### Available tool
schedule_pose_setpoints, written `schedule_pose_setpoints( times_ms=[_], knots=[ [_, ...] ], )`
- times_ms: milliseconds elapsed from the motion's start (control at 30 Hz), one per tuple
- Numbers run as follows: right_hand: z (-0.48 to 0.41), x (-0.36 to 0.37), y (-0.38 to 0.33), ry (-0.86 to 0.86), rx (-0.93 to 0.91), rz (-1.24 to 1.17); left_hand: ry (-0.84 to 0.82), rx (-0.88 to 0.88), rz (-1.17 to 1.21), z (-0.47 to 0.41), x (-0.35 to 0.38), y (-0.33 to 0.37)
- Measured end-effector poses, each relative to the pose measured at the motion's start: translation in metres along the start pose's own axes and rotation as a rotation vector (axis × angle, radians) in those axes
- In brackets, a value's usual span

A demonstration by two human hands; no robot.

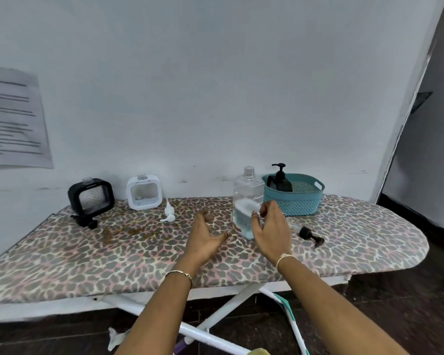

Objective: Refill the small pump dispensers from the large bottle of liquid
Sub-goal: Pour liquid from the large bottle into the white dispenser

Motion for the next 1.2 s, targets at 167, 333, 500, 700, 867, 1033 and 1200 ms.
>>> schedule_pose_setpoints(
  times_ms=[167,333,500,700,867,1033,1200],
  knots=[
    [0.002,0.036,-0.048,-0.174,-0.155,0.03,0.089,-0.024,-0.018,0.015,-0.035,-0.019],
    [-0.026,0.085,-0.084,-0.395,-0.169,-0.039,0.218,-0.01,-0.013,0.013,-0.084,-0.036],
    [-0.064,0.138,-0.116,-0.535,-0.14,-0.073,0.358,-0.055,0.001,-0.003,-0.141,-0.065],
    [-0.111,0.202,-0.152,-0.609,-0.151,-0.119,0.457,-0.1,-0.025,-0.045,-0.199,-0.099],
    [-0.147,0.251,-0.165,-0.648,-0.146,-0.152,0.479,-0.137,-0.016,-0.088,-0.221,-0.127],
    [-0.17,0.285,-0.162,-0.68,-0.1,-0.211,0.419,-0.145,-0.015,-0.129,-0.23,-0.151],
    [-0.174,0.297,-0.16,-0.679,-0.111,-0.325,0.391,-0.114,0.038,-0.144,-0.228,-0.16]
  ],
)
Point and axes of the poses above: each hand's wrist, its own z-axis away from the middle knuckle, its own x-axis out of the palm, y = z × x, the point moved 8 cm from there along -z, towards the middle knuckle, and after that the axes turned 12 degrees about -y, right-handed, at the moved point
